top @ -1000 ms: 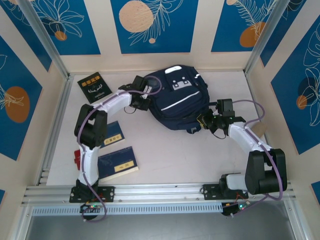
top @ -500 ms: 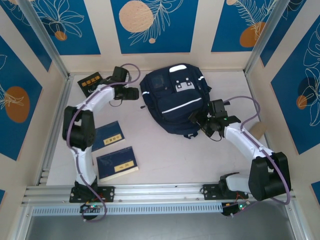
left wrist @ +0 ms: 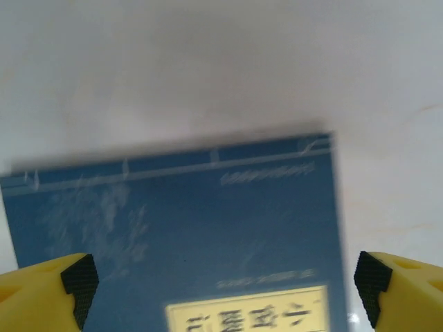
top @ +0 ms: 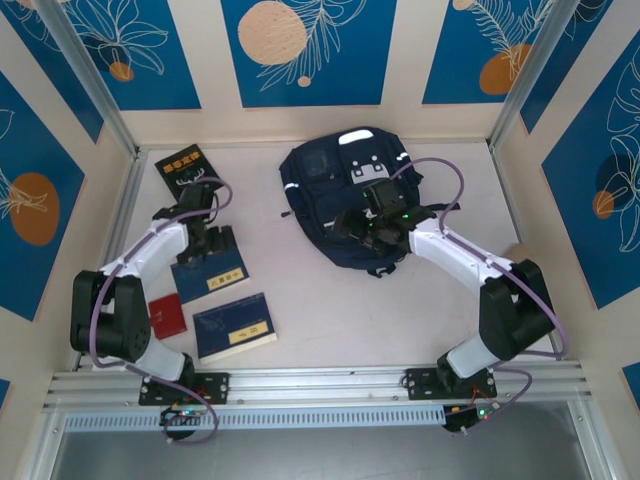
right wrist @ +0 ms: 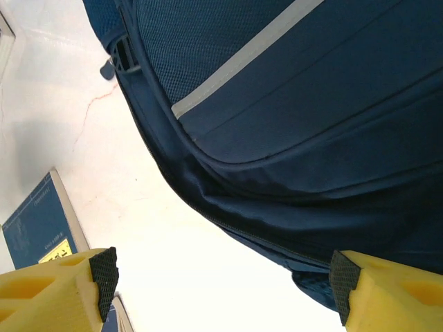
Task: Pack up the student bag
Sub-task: Move the book to the center of the table.
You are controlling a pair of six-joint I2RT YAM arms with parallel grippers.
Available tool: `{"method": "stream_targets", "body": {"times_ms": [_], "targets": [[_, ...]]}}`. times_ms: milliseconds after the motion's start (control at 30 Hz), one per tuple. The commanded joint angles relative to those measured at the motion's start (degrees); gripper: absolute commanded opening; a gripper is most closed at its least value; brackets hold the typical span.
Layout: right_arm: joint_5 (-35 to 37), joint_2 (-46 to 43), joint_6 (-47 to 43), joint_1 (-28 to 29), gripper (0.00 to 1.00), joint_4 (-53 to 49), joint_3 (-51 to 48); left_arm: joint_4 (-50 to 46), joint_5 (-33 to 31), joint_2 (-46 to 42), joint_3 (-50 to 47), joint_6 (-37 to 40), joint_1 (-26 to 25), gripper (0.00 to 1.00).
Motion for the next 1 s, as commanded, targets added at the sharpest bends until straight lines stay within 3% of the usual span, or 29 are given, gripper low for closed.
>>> {"method": "stream_targets", "body": {"times_ms": [0,333,667,767,967], "targets": [[-2.2,2.1,0.1,1.2,0.82,0.6,2.6,1.8,5.0,-1.0,-4.6,-1.6,1.4,0.98],[-1.4,2.9,1.6,2.3,0.82,-0.1,2.8,9.5,17.0,3.7,-8.2,-5.8,0.1,0.98],[-0.4,4.0,2.9,2.3,0.8,-0.5,2.8,19.2,28.8,8.9,-3.6,-19.7,-10.3,0.93],[-0.8,4.2,3.0,2.3,0.79,-0.6,2.8,22.0,32.6,9.3,-1.6,-21.9,-11.0,0.89],[-3.3,5.2,3.1,4.3,0.77,1.0,3.5,10.4,25.3,6.1,5.7,-11.2,-7.0,0.93]]}}
